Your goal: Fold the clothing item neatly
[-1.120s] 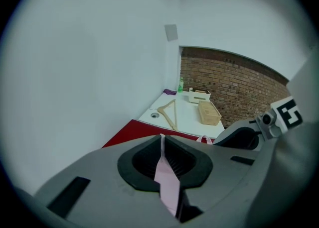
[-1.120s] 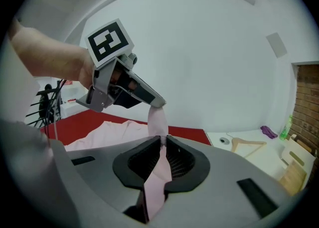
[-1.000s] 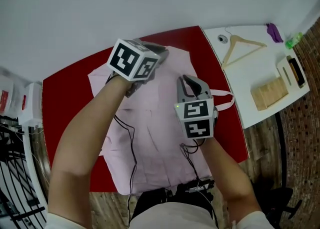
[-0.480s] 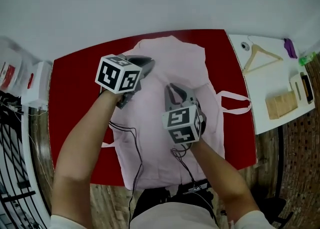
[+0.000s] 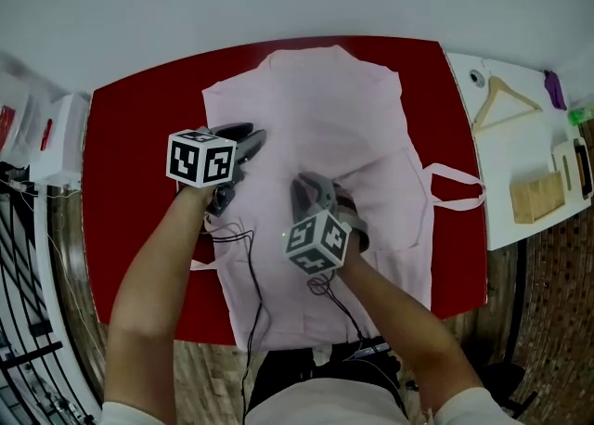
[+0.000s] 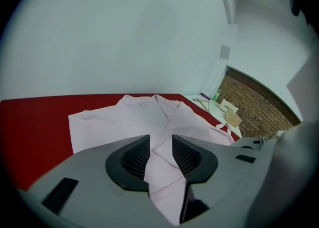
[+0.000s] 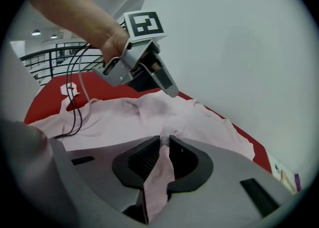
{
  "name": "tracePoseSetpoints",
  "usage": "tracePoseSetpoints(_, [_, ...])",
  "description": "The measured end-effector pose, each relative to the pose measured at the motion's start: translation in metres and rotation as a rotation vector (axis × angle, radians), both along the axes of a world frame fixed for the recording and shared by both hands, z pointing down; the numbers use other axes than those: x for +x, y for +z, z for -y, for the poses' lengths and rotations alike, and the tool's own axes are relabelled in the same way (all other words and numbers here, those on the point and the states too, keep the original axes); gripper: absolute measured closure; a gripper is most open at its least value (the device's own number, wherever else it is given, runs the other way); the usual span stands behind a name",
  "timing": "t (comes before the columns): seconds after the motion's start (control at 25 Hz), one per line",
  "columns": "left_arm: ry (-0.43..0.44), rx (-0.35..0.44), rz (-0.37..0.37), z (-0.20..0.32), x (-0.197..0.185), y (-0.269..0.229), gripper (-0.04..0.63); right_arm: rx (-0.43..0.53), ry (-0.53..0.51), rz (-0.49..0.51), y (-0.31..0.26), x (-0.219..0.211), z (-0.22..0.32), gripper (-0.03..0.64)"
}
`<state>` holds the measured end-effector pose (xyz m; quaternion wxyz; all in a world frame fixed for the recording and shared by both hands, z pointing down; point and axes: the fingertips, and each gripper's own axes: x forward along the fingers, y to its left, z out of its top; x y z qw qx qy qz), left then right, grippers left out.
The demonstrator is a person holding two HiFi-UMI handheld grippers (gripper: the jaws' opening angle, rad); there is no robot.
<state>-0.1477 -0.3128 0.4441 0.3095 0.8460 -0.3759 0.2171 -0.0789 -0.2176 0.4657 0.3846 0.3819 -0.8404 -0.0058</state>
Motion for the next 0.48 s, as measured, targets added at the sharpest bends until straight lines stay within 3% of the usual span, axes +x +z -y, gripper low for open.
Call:
tracePoseSetpoints(0.2, [0.014,-0.025,-0.001,-0.009,-0.008,0.015,0.479,0.015,-0.137,-0.062,0.018,-0.028,-0.021,0.568])
tracePoseSetpoints(0.36, [0.077,0.015,0.028,-0.012,0.008,0.013,0.479,0.048,-0.31,-0.112,0.024,-0.053,-0.042,0.526])
tracePoseSetpoints(0.48, [0.133,0.036,0.053,-0.016,0.02,0.009,0.479,0.066,-0.377,-0.092,0.02,-0.063,-0.052,0.509])
